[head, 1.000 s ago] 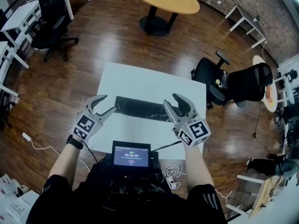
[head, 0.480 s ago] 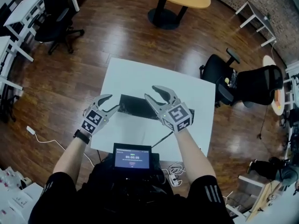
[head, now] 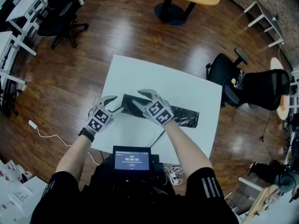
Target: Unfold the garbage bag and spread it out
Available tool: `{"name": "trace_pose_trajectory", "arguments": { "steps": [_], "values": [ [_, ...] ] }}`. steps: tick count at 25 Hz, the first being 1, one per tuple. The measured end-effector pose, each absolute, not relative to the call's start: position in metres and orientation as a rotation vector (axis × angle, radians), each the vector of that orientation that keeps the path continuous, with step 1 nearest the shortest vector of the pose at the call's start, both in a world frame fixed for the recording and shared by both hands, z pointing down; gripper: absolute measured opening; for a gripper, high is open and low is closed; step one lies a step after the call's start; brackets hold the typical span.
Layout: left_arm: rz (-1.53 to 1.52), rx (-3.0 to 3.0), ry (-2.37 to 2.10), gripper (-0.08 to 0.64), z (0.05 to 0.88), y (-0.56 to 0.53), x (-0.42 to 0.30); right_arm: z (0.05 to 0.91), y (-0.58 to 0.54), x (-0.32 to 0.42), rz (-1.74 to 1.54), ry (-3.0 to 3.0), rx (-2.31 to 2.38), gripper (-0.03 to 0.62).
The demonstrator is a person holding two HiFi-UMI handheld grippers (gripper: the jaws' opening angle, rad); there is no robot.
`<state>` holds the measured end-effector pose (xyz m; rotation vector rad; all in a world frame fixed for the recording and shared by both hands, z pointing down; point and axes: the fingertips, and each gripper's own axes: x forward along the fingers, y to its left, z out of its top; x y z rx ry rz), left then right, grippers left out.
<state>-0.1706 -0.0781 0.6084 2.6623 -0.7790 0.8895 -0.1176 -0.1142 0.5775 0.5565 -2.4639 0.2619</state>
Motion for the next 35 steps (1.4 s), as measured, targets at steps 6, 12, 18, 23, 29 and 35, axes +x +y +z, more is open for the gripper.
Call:
{"name": "trace_pose_trajectory", "arguments": {
  "steps": [6, 12, 18, 23, 29, 35],
  "values": [
    [0.941, 2.620, -0.743, 0.230, 0.636, -0.079, -0.166, 0.642, -0.100, -0.141, 0.305, -2.367, 0.401, 0.181],
    [0.980, 2.594, -0.717, 0.230, 0.653, -0.073, -0.165, 0.693, -0.079, -0.154, 0.300, -2.264, 0.279, 0.182],
    [0.996, 2.543, -0.701, 0.230, 0.673, -0.062, -0.170, 0.729, -0.061, -0.159, 0.234, -2.177, 0.187, 0.133],
    [0.997, 2.559, -0.690, 0.230, 0.673, -0.061, -0.170, 0.737, -0.062, -0.162, 0.245, -2.159, 0.194, 0.119],
    [0.998, 2.571, -0.684, 0.230, 0.671, -0.061, -0.168, 0.732, -0.062, -0.166, 0.222, -2.177, 0.203, 0.076],
    [1.006, 2.556, -0.680, 0.230, 0.676, -0.056, -0.168, 0.708, -0.073, -0.166, 0.267, -2.258, 0.266, 0.050]
  ]
}}
